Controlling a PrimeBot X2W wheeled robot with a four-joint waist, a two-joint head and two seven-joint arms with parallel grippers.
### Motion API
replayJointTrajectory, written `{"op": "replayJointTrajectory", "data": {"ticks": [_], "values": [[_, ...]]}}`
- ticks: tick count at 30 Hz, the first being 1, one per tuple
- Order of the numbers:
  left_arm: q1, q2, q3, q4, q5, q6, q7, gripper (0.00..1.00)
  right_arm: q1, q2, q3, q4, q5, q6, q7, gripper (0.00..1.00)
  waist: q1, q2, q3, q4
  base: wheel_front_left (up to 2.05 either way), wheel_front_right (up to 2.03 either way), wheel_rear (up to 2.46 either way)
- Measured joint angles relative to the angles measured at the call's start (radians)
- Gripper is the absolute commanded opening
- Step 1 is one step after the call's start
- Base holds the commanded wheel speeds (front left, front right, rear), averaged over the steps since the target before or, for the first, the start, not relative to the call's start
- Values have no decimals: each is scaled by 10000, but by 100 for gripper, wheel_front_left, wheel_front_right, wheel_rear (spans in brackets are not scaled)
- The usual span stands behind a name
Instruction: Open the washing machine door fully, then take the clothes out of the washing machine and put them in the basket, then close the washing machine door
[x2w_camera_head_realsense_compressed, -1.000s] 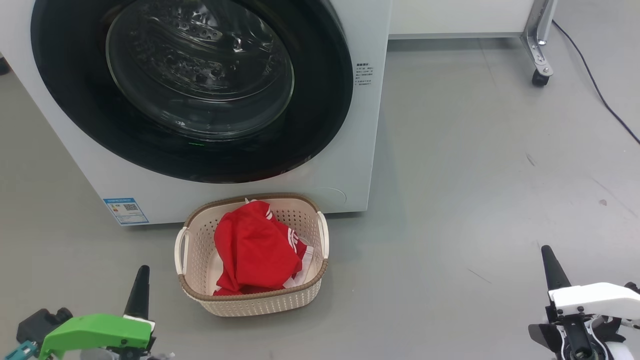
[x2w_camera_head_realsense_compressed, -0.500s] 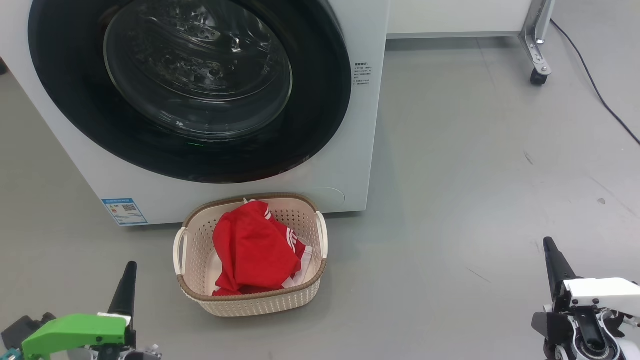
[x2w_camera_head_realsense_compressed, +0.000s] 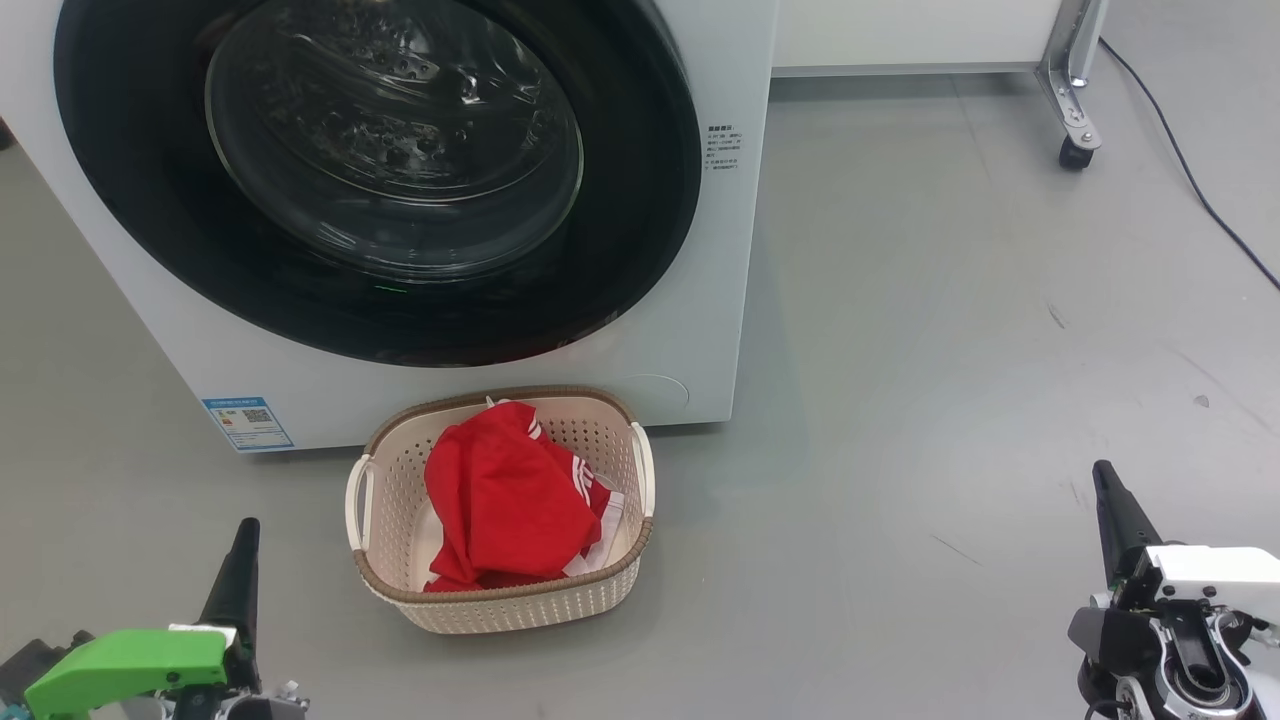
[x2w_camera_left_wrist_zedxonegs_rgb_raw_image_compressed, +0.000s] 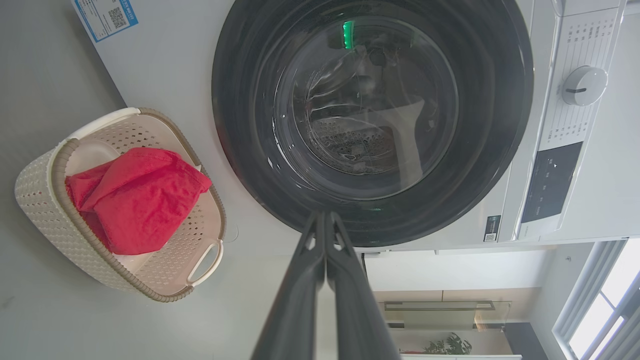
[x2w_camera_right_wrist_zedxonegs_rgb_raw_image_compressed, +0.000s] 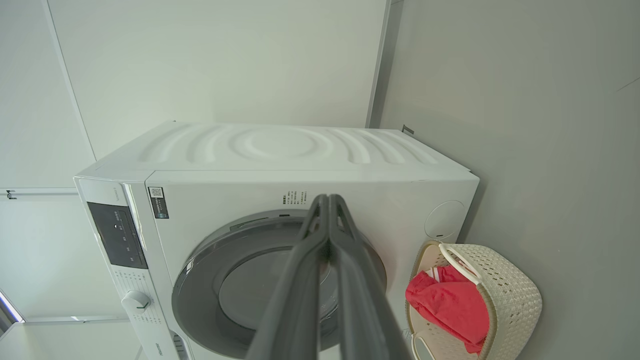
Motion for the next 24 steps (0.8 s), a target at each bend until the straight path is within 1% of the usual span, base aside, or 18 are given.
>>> {"op": "replayJointTrajectory", "data": {"ticks": [6,24], "values": [[-2,0,2,33,0,-71,0,0,-23,4,-4,23,0,8,2,0,0,0,-2,0,0,0,0],[-14,0,15,117,0,-73,29,0,-32,8,-21,73,0,10,27,0,0,0,-5,0,0,0,0]]}}
